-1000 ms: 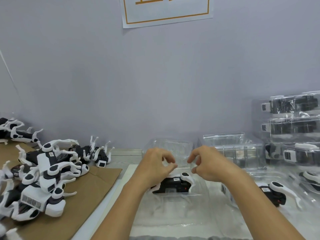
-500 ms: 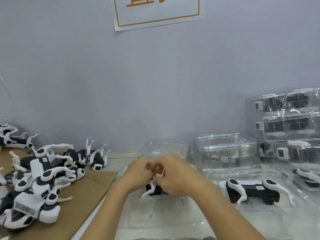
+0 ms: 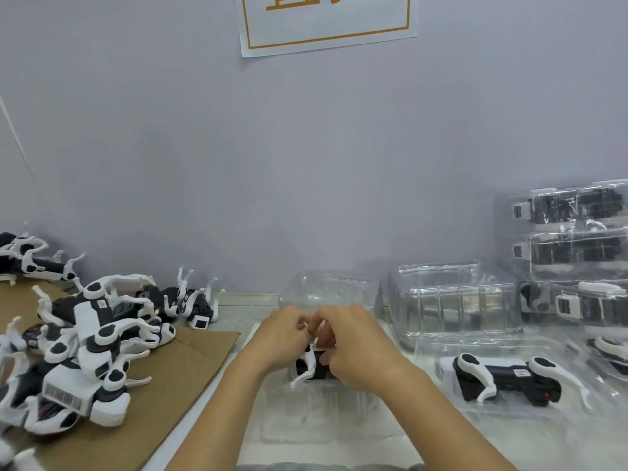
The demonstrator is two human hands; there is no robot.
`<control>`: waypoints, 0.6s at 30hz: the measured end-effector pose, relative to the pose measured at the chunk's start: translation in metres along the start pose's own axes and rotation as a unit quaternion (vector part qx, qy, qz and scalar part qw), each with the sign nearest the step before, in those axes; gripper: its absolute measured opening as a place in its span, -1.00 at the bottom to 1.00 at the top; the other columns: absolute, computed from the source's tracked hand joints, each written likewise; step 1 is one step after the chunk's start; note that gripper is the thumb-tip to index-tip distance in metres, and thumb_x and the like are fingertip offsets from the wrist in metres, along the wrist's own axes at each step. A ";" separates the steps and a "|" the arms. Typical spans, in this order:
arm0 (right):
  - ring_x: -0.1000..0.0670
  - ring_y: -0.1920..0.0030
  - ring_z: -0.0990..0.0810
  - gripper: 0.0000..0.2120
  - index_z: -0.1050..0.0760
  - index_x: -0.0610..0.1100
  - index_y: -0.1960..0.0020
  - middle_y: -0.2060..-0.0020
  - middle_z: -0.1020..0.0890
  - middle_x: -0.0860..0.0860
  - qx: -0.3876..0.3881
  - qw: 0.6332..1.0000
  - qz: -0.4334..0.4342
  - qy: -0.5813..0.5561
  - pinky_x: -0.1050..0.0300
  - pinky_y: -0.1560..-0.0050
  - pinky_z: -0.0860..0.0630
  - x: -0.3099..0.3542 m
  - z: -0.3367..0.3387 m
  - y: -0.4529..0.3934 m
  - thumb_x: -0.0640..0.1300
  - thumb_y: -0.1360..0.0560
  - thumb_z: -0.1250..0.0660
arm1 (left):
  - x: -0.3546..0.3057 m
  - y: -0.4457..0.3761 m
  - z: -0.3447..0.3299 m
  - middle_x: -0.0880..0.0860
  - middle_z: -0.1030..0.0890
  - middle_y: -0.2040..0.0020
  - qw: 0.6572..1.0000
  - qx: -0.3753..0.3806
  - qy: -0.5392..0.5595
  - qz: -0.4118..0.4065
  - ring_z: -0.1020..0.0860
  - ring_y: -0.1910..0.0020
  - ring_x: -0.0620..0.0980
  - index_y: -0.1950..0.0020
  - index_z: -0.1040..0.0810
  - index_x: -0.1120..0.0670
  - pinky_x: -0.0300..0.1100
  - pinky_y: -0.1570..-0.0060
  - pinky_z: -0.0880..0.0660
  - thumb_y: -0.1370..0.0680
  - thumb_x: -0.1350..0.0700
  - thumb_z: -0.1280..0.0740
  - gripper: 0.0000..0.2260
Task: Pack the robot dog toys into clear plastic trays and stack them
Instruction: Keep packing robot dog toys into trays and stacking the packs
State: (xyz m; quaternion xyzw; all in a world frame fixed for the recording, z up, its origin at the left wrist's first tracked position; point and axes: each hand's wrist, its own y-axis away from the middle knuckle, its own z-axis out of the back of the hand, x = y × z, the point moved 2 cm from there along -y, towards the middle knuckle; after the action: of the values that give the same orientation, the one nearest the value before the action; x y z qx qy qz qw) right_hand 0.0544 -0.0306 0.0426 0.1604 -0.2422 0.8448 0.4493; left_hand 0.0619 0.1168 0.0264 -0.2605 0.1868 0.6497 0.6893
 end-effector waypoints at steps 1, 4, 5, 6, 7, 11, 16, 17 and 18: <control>0.03 0.00 -0.60 -0.64 -0.57 0.04 -0.03 0.10 -0.65 0.10 -0.014 1.000 -0.004 -0.009 0.05 -0.01 -0.58 0.001 -0.001 0.001 -0.36 -0.37 -0.37 | 0.001 0.000 0.000 0.06 -0.70 0.13 1.000 -0.002 -0.001 0.000 -0.62 -0.01 0.02 0.25 -0.63 -0.04 0.02 -0.06 -0.57 -0.60 0.06 -0.23 -0.73; 0.03 0.03 -0.62 -0.66 -0.59 0.04 0.03 0.13 -0.66 0.10 -0.041 0.999 -0.013 -0.021 0.06 0.03 -0.59 0.002 -0.003 0.002 -0.36 -0.36 -0.37 | 0.000 -0.001 0.000 -0.02 -0.69 0.17 1.000 -0.013 -0.009 -0.005 -0.58 0.10 -0.10 0.33 -0.59 -0.15 -0.16 0.11 -0.51 -0.63 0.04 -0.22 -0.65; 0.03 0.03 -0.63 -0.68 -0.59 0.04 0.04 0.14 -0.68 0.09 -0.040 0.999 -0.013 -0.018 0.08 0.02 -0.59 0.002 -0.003 0.002 -0.35 -0.36 -0.38 | 0.000 -0.001 0.000 -0.02 -0.68 0.19 1.000 -0.017 -0.009 -0.006 -0.57 0.15 -0.10 0.35 -0.58 -0.18 -0.17 0.15 -0.48 -0.64 0.03 -0.23 -0.63; 0.03 0.03 -0.64 -0.69 -0.59 0.04 0.06 0.14 -0.69 0.08 -0.032 0.999 -0.012 -0.014 0.11 0.01 -0.58 0.001 -0.002 0.001 -0.34 -0.35 -0.40 | 0.000 -0.001 -0.001 -0.03 -0.67 0.21 1.000 -0.018 -0.008 -0.007 -0.55 0.18 -0.11 0.36 -0.57 -0.19 -0.19 0.19 -0.47 -0.64 0.03 -0.23 -0.62; 0.05 0.04 -0.64 -0.70 -0.60 0.04 0.06 0.15 -0.69 0.08 -0.020 1.000 -0.010 -0.013 0.17 0.01 -0.57 -0.001 0.000 0.000 -0.33 -0.35 -0.42 | 0.000 -0.001 -0.001 -0.05 -0.65 0.22 1.000 -0.018 -0.007 -0.008 -0.54 0.20 -0.14 0.35 -0.57 -0.20 -0.21 0.20 -0.44 -0.65 0.02 -0.23 -0.62; 0.22 0.11 -0.60 -0.65 -0.65 0.00 -0.04 0.11 -0.65 0.12 0.059 0.996 -0.020 -0.067 0.50 0.22 -0.43 -0.013 0.010 0.000 -0.36 -0.38 -0.48 | 0.000 -0.002 0.001 -0.06 -0.68 0.14 1.000 -0.009 -0.004 -0.005 -0.56 0.09 -0.19 0.20 -0.62 -0.17 -0.22 0.13 -0.45 -0.64 -0.02 -0.27 -0.76; 0.01 -0.10 -0.58 -0.75 -0.64 0.00 -0.13 -0.10 -0.59 0.05 0.077 0.995 -0.058 -0.009 0.17 -0.04 -0.57 -0.025 0.020 -0.001 -0.15 -0.46 -0.50 | 0.002 -0.002 0.001 -0.05 -0.70 0.23 0.997 -0.038 0.069 0.017 -0.64 0.16 -0.14 0.15 -0.68 -0.09 -0.17 0.08 -0.54 -0.55 -0.10 -0.41 -0.85; -0.01 -0.14 -0.55 -0.76 -0.64 0.01 -0.12 -0.09 -0.59 0.05 0.072 0.995 -0.062 0.001 0.09 -0.13 -0.56 -0.025 0.020 0.000 -0.13 -0.46 -0.51 | 0.003 -0.002 0.001 -0.04 -0.70 0.24 0.995 -0.040 0.090 0.024 -0.65 0.16 -0.10 0.16 -0.68 -0.07 -0.14 0.07 -0.55 -0.54 -0.10 -0.43 -0.85; -0.02 -0.16 -0.54 -0.76 -0.65 0.01 -0.11 -0.08 -0.59 0.06 0.069 0.995 -0.066 0.008 0.04 -0.17 -0.55 -0.024 0.020 0.000 -0.12 -0.45 -0.51 | 0.004 -0.002 0.000 -0.03 -0.70 0.24 0.993 -0.039 0.103 0.030 -0.65 0.15 -0.07 0.17 -0.69 -0.06 -0.13 0.06 -0.56 -0.53 -0.10 -0.44 -0.84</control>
State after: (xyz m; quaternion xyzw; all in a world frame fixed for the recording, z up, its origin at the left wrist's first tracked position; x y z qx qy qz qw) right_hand 0.0688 -0.0585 0.0475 0.1998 -0.1686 0.8294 0.4936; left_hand 0.0640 0.1201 0.0246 -0.3473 0.2390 0.6466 0.6357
